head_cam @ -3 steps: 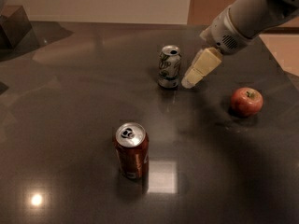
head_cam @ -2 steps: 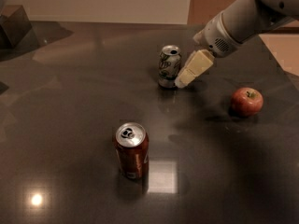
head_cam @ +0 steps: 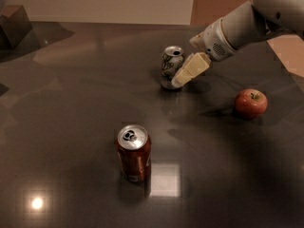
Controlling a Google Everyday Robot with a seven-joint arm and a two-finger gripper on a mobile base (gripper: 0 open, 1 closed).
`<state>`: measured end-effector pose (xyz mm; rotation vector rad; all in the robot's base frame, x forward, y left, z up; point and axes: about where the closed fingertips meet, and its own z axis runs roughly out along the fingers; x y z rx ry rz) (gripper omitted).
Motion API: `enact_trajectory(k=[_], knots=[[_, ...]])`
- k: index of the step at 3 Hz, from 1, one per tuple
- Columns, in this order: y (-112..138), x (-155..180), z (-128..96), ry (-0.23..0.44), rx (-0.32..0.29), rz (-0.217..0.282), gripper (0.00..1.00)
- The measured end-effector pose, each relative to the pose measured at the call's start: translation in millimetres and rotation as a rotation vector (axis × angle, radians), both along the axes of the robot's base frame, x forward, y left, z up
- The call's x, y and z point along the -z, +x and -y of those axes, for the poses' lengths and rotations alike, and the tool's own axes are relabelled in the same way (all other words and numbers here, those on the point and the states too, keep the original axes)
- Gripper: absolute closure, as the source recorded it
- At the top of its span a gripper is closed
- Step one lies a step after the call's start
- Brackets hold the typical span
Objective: Knock 7up can over
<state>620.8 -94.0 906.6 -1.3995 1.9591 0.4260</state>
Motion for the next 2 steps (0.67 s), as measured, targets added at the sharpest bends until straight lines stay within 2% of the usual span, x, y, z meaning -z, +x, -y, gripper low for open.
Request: enact_trajectory(k=[2], knots=[[13.6, 8.7, -7.2, 0.080, -0.024, -0.004, 0.00]])
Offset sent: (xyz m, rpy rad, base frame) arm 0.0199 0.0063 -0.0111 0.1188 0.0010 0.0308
